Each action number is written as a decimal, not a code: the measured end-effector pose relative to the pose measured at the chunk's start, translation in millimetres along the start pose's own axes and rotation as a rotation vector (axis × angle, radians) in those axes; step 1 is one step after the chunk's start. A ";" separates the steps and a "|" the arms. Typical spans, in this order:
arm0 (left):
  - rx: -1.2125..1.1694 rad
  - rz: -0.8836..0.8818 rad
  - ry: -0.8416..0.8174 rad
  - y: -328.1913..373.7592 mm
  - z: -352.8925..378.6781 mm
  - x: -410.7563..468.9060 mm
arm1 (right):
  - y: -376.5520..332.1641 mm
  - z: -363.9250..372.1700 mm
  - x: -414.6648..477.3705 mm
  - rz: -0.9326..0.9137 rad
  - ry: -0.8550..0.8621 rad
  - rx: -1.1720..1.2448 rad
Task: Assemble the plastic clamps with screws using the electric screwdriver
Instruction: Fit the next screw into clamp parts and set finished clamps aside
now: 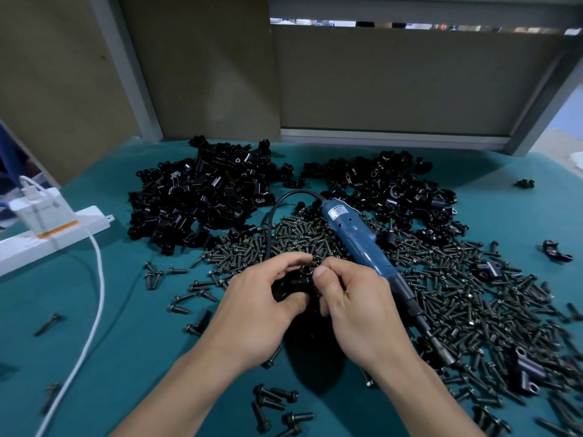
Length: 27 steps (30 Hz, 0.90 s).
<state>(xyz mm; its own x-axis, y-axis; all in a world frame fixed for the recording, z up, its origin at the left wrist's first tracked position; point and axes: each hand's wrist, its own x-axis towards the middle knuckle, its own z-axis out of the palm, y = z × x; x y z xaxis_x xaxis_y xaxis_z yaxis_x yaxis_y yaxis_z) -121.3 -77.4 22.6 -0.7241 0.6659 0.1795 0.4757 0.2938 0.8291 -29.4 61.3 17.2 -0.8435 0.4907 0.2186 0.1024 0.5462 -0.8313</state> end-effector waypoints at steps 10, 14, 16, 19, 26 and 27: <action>-0.207 -0.015 0.064 3.9 0.2 -1.9 | -2.4 5.0 -0.6 0.013 0.069 0.024; -0.198 0.031 0.062 7.5 1.2 -2.4 | 0.8 5.3 0.3 0.054 0.050 0.129; -0.178 0.032 0.068 5.9 1.1 -0.9 | 1.3 -0.8 -0.6 -0.001 0.028 0.125; -0.189 -0.013 0.074 2.1 0.5 1.2 | -0.8 -8.1 -1.6 -0.047 -0.028 0.107; -0.188 0.010 0.063 7.4 -2.0 -0.4 | -1.1 -0.6 -0.9 -0.044 0.015 0.030; -0.179 0.011 0.066 7.1 -1.7 0.2 | 0.5 -2.9 -1.3 -0.031 0.007 0.062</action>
<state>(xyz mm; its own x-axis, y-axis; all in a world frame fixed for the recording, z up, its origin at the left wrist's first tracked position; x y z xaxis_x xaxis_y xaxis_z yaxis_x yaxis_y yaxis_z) -118.9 -76.4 29.4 -0.7531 0.6205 0.2187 0.3919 0.1561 0.9067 -26.7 63.0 18.0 -0.8420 0.4791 0.2481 0.0432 0.5183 -0.8541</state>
